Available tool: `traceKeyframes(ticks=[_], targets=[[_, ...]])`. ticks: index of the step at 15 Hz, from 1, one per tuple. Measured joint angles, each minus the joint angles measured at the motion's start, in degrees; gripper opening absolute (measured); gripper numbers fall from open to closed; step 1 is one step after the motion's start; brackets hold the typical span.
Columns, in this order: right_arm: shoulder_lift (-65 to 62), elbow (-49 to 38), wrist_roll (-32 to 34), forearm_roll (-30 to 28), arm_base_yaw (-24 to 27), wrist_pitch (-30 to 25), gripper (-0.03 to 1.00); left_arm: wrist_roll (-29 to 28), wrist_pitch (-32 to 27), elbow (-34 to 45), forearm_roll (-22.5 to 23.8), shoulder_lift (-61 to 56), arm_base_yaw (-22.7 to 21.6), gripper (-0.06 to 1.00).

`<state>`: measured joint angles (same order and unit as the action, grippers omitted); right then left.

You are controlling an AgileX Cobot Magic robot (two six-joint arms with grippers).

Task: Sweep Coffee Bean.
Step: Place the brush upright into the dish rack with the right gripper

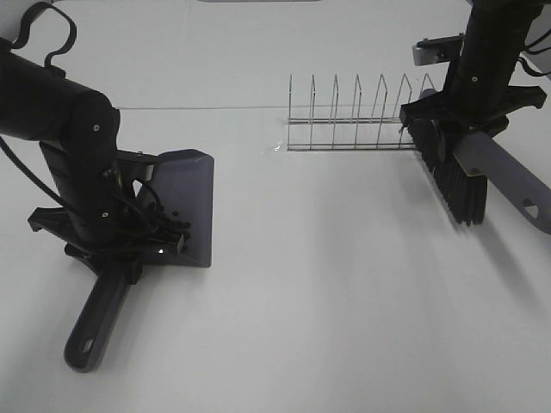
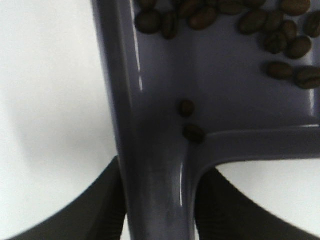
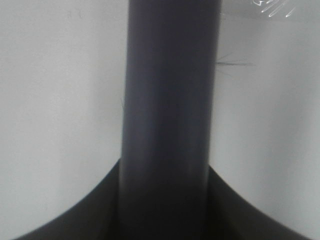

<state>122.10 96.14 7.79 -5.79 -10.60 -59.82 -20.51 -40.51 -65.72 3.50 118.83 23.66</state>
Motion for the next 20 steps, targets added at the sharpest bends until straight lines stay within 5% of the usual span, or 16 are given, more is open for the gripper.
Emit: traceKeyframes(ticks=[20], targets=[[14.0, 22.9, 0.3, -0.9, 0.0, -4.9, 0.34, 0.9, 0.1, 0.0, -0.1, 0.0, 0.0, 0.38]])
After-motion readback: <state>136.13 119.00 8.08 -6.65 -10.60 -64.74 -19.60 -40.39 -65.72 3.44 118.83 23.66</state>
